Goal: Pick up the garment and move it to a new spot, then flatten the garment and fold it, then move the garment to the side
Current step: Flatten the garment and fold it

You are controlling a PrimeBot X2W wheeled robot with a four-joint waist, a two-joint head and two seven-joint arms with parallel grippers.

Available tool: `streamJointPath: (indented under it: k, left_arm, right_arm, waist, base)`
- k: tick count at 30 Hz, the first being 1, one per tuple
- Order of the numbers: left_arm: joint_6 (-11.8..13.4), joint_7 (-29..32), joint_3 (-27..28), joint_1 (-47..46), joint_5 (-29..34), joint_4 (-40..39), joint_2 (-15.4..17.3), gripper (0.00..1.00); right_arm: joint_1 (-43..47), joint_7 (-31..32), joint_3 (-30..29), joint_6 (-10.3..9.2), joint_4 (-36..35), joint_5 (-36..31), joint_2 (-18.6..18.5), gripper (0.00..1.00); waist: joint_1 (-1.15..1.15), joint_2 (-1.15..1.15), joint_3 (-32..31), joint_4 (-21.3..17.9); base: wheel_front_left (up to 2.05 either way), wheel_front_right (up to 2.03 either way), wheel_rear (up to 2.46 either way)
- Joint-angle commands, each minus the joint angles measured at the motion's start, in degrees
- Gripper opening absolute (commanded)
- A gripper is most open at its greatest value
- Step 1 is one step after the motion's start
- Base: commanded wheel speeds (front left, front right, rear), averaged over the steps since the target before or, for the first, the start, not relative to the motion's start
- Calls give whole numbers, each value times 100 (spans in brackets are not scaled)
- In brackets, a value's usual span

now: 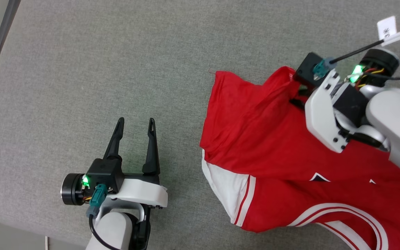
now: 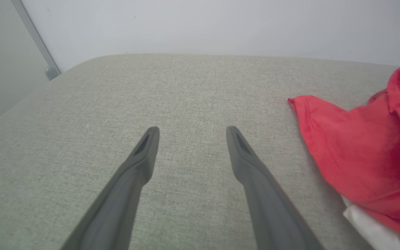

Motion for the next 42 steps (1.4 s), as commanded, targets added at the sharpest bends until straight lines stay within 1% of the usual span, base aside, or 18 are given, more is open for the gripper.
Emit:
streamJointPath:
  k: [1,6,10,15,18,22,25,28,30,31,33,34,35,36,40,41,42]
  left_arm:
    - [22,-14,33,3,41,23,-6,100]
    - [-31,-14,78,84,102,90,-6,100]
    - [-67,-14,146,185,150,129,-5,100]
    - [-98,-14,251,385,201,188,-6,100]
    - [-125,-14,290,510,230,212,-6,100]
    - [-157,-14,322,618,236,244,-6,100]
    - [-195,-14,317,624,234,287,-6,100]
    - [-211,-14,294,590,229,319,-6,100]
    - [-231,-14,273,569,241,340,-6,100]
    - [-243,-14,277,556,268,351,-7,100]
    - [-271,-14,310,551,305,362,-7,100]
    - [-296,-14,331,540,329,372,-6,100]
    - [-306,-14,350,534,357,378,-6,100]
    - [-327,-14,373,524,373,383,0,100]
    - [-449,-14,455,478,438,403,89,100]
    - [-449,-14,455,478,438,403,89,100]
    - [-491,-14,478,448,443,404,114,100]
  right_arm:
    - [201,-124,107,-14,54,28,63,0]
    - [118,-1158,5,-13,-180,215,-91,0]
    - [287,-1885,-241,-12,-352,362,-265,0]
    - [797,-2475,-763,-11,-506,571,-511,0]
    - [1198,-2716,-1148,-11,-402,727,-641,0]
    - [1793,-2832,-1631,-11,-29,1107,-658,0]
    - [2080,-2829,-1874,-11,478,1237,-637,0]
    - [2330,-2765,-1998,-11,1104,1262,-480,0]
    - [2414,-2717,-1977,-11,1475,1163,-365,0]
    - [2492,-2716,-1992,-11,1783,1151,-196,0]
    - [2525,-2774,-1993,-11,1976,1120,-40,0]
    - [2509,-2859,-2025,-11,2050,1097,20,24]
    - [2480,-2974,-2062,-11,2118,1064,77,87]
    - [2429,-3122,-2092,-11,2179,970,116,100]
    - [2361,-3877,-2334,-11,2282,649,222,100]
    - [2361,-3877,-2334,-11,2282,649,222,100]
    - [2368,-4024,-2430,-11,2276,538,221,100]
  waist:
    - [0,0,-76,-58]
    - [0,0,-331,-206]
    - [0,0,-574,-333]
    - [0,0,-866,-489]
    - [0,0,-996,-572]
    - [0,0,-1084,-649]
    - [0,0,-1101,-660]
    - [0,0,-1119,-651]
    - [0,0,-1136,-636]
    - [0,0,-1158,-631]
    - [0,0,-1192,-645]
    - [0,0,-1222,-656]
    - [0,0,-1253,-670]
    - [0,0,-1290,-686]
    - [0,0,-1482,-780]
    - [0,0,-1482,-780]
    - [0,0,-1520,-812]
  base:
    - [0,0,0]
    - [0,0,0]
    - [0,0,0]
    - [0,0,0]
    - [0,0,0]
    - [0,0,0]
    - [0,0,0]
    - [0,0,0]
    - [0,0,0]
    - [0,0,0]
    - [0,0,0]
    - [0,0,0]
    - [0,0,0]
    - [0,0,0]
    - [0,0,0]
    - [0,0,0]
    - [0,0,0]
